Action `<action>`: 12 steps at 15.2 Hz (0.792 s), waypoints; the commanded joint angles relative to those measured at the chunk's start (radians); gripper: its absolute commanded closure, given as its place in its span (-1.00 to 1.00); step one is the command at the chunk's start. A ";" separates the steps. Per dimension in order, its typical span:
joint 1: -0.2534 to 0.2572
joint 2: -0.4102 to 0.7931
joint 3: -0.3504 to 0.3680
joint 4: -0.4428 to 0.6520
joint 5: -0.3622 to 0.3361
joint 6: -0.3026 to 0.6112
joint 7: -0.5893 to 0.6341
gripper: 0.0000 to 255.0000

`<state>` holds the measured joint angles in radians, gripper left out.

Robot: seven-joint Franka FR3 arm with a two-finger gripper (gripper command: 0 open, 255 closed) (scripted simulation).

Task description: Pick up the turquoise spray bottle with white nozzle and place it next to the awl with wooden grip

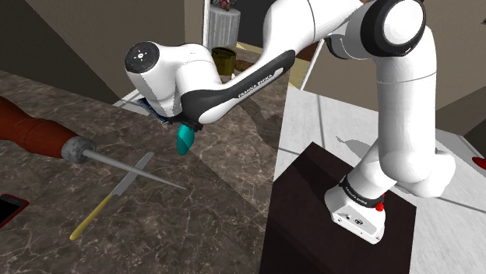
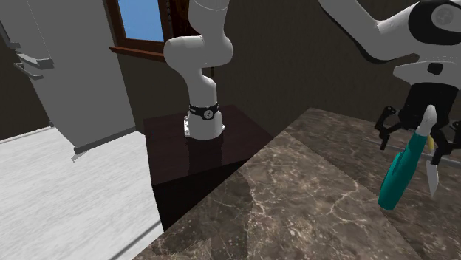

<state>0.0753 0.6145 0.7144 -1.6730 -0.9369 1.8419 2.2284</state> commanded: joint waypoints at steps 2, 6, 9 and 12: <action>0.014 -0.021 0.018 0.025 0.026 -0.044 -0.013 -1.00; 0.028 -0.038 0.032 0.053 0.047 -0.085 -0.024 -1.00; 0.029 -0.037 0.032 0.053 0.047 -0.085 -0.024 -1.00; 0.029 -0.037 0.032 0.053 0.047 -0.085 -0.024 -1.00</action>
